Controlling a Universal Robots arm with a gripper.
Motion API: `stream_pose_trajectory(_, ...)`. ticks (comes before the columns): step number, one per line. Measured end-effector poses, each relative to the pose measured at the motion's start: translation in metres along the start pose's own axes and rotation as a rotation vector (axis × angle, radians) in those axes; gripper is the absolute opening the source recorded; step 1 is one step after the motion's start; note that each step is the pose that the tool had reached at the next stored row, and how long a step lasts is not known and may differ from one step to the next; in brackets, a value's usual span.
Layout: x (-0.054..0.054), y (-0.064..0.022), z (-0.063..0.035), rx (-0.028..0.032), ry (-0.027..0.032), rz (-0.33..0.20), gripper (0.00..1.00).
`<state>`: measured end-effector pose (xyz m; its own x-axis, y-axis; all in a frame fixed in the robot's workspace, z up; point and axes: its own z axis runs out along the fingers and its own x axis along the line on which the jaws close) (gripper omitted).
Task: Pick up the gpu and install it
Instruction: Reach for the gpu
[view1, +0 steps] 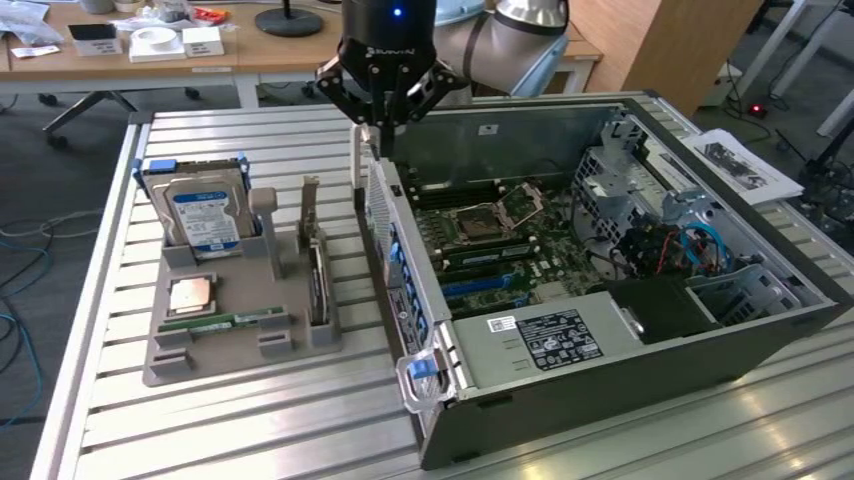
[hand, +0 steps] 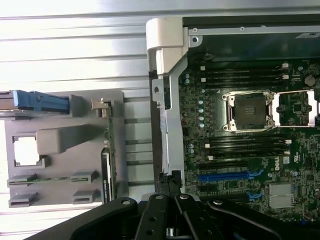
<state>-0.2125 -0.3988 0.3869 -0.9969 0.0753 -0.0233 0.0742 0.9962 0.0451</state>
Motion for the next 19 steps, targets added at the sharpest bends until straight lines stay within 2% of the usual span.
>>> stream_pose_trajectory(10, 0.017, -0.0013, 0.0007, -0.0001, 0.0000, 0.000, 0.11)
stream_pose_trajectory(19, 0.018, -0.0014, 0.0007, 0.0000, 0.0001, 0.000, 0.11)
